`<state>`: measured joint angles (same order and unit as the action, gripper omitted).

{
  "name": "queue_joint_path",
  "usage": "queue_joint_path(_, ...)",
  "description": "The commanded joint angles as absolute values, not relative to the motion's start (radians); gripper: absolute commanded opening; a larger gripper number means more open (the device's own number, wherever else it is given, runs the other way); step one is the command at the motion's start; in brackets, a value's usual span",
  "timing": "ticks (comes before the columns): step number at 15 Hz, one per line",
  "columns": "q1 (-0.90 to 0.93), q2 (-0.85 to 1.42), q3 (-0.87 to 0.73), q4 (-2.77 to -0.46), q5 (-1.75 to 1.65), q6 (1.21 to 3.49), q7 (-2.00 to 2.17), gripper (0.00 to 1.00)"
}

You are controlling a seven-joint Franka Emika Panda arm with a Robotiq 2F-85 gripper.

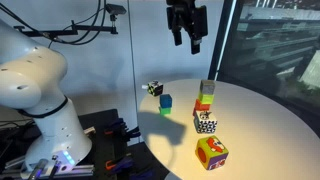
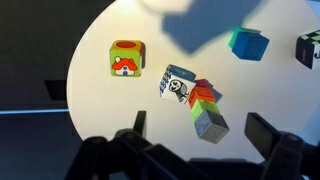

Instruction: Pick up the gray block and put it on the table

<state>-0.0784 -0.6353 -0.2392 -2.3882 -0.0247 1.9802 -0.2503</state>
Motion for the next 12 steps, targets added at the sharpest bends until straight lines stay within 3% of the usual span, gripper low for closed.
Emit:
queue_joint_path(1,-0.089,-0.634,-0.231,-2.384,-0.018,1.979,-0.256,1.0)
queue_joint_path(12,-0.088,-0.598,-0.215,-2.333,-0.013,1.951,-0.218,1.0)
